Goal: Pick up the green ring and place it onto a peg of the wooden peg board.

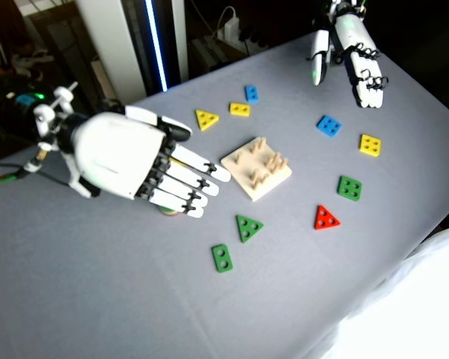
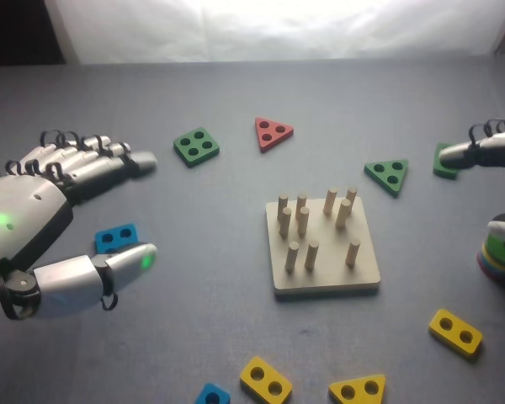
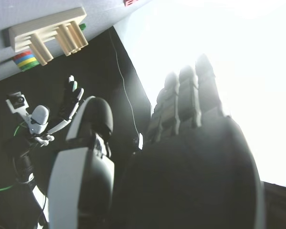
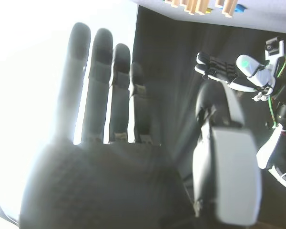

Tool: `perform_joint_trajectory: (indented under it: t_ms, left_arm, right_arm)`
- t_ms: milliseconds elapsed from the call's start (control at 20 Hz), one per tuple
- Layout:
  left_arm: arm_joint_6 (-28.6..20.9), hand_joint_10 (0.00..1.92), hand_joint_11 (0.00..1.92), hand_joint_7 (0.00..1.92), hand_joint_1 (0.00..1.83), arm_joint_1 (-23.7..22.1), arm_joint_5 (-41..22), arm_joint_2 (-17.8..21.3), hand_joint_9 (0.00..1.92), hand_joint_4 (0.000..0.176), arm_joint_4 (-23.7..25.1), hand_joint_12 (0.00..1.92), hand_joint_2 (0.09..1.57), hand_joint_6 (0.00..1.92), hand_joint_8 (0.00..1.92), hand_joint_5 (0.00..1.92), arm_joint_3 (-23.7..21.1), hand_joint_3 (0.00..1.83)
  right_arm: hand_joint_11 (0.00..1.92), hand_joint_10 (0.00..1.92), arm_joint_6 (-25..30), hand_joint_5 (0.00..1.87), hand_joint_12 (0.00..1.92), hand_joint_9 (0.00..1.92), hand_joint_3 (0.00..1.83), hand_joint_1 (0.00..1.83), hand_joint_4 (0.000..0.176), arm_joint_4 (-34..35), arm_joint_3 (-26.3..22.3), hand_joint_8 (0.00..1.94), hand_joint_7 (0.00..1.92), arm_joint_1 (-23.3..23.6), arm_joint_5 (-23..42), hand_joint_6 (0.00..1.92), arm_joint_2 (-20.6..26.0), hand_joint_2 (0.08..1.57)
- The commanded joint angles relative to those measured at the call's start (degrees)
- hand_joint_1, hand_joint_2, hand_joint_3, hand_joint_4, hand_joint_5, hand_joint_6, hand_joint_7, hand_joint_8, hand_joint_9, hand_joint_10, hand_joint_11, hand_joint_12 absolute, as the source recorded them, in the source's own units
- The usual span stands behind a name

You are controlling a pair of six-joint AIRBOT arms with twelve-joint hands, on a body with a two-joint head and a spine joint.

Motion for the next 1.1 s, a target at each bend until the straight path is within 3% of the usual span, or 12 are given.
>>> perform_joint_trajectory:
  t_ms: [0, 50, 200, 300, 400, 500, 600, 750, 800, 850, 1000, 1050]
  left_arm:
    - [-0.3, 0.01, 0.00, 0.25, 0.39, -0.3, -6.9, -0.4, 0.14, 0.095, 0.7, 0.33, 1.11, 0.00, 0.00, 0.41, -0.1, 0.00]
    - [-0.3, 0.01, 0.00, 0.24, 0.39, -0.3, -6.9, -0.4, 0.14, 0.096, 0.6, 0.31, 1.10, 0.00, 0.00, 0.39, -0.1, 0.00]
    - [-0.3, 0.00, 0.00, 0.24, 0.41, -0.2, -6.7, -0.5, 0.15, 0.116, 0.6, 0.29, 1.09, 0.00, 0.00, 0.38, 0.0, 0.00]
    - [-0.3, 0.01, 0.00, 0.27, 0.46, -0.2, -6.6, -0.4, 0.17, 0.103, 0.6, 0.36, 1.09, 0.00, 0.00, 0.41, 0.0, 0.00]
    - [-0.3, 0.00, 0.00, 0.25, 0.47, -0.2, -6.6, -0.4, 0.16, 0.109, 0.6, 0.36, 1.09, 0.00, 0.00, 0.39, 0.1, 0.00]
    - [-0.3, 0.00, 0.00, 0.26, 0.49, -0.2, -6.6, -0.4, 0.17, 0.111, 0.6, 0.39, 1.08, 0.00, 0.00, 0.41, 0.1, 0.00]
    - [-0.3, 0.00, 0.00, 0.25, 0.51, -0.2, -6.7, -0.4, 0.17, 0.113, 0.6, 0.40, 1.07, 0.00, 0.00, 0.41, 0.1, 0.00]
    - [-0.4, 0.00, 0.00, 0.27, 0.58, -0.2, -6.6, -0.5, 0.18, 0.112, 0.6, 0.42, 1.05, 0.00, 0.00, 0.43, 0.0, 0.00]
    - [-0.5, 0.00, 0.00, 0.26, 0.59, -0.2, -6.6, -0.5, 0.18, 0.115, 0.7, 0.42, 1.05, 0.00, 0.00, 0.42, 0.0, 0.00]
    - [-0.5, 0.00, 0.00, 0.27, 0.62, -0.2, -6.6, -0.5, 0.18, 0.118, 0.7, 0.41, 1.05, 0.00, 0.00, 0.42, 0.0, 0.00]
    - [-0.6, 0.01, 0.00, 0.28, 0.67, -0.2, -6.5, -0.4, 0.19, 0.116, 0.9, 0.40, 1.04, 0.00, 0.01, 0.43, 0.1, 0.00]
    - [-0.7, 0.01, 0.00, 0.29, 0.68, -0.2, -6.4, -0.4, 0.20, 0.112, 1.1, 0.40, 1.04, 0.01, 0.01, 0.44, 0.2, 0.00]
  right_arm:
    - [0.33, 0.02, 0.4, 0.58, 0.98, 0.71, 0.00, 0.81, 0.066, 1.1, 0.3, 0.00, 0.64, 0.6, 6.1, 0.00, 0.0, 1.20]
    - [0.33, 0.01, 0.4, 0.57, 1.04, 0.72, 0.00, 0.84, 0.054, 1.1, 0.4, 0.00, 0.64, 0.5, 5.7, 0.00, 0.0, 1.17]
    - [0.28, 0.00, 0.2, 0.49, 1.00, 0.65, 0.00, 0.86, 0.073, 1.0, 0.9, 0.00, 0.56, -0.1, 2.4, 0.00, 0.0, 1.04]
    - [0.32, 0.00, -0.1, 0.49, 0.91, 0.65, 0.00, 0.97, 0.051, 0.6, 1.6, 0.00, 0.56, -0.4, -1.1, 0.00, -0.2, 0.96]
    - [0.37, 0.00, -0.6, 0.47, 0.76, 0.61, 0.00, 1.00, 0.079, 0.1, 2.3, 0.00, 0.53, -0.4, -4.0, 0.00, -0.5, 0.91]
    - [0.34, 0.00, -1.8, 0.48, 0.73, 0.58, 0.00, 1.03, 0.075, 0.1, 2.7, 0.00, 0.52, -0.3, -6.3, 0.00, -0.7, 0.88]
    - [0.33, 0.00, -2.9, 0.49, 0.90, 0.60, 0.00, 1.02, 0.068, 0.1, 3.1, 0.00, 0.52, 0.5, -8.0, 0.00, -1.2, 0.90]
    - [0.36, 0.03, -4.9, 0.53, 1.01, 0.74, 0.00, 1.09, 0.077, 0.1, 4.1, 0.01, 0.62, 2.3, -10.9, 0.00, -2.4, 0.92]
    - [0.39, 0.04, -5.4, 0.55, 1.06, 0.79, 0.00, 1.10, 0.073, 0.1, 4.5, 0.01, 0.67, 2.7, -11.8, 0.00, -2.9, 0.92]
    - [0.49, 0.07, -5.5, 0.62, 1.13, 0.87, 0.00, 1.15, 0.036, 0.1, 4.7, 0.02, 0.76, 2.9, -12.1, 0.00, -3.1, 0.92]
    - [0.61, 0.13, -6.2, 0.68, 1.24, 0.97, 0.00, 1.18, 0.020, 0.1, 4.9, 0.03, 0.85, 3.5, -12.7, 0.01, -3.2, 0.95]
    - [0.66, 0.34, -6.4, 0.72, 1.34, 0.99, 0.00, 1.17, 0.000, 0.1, 4.9, 0.04, 0.93, 3.6, -12.9, 0.00, -3.2, 0.94]
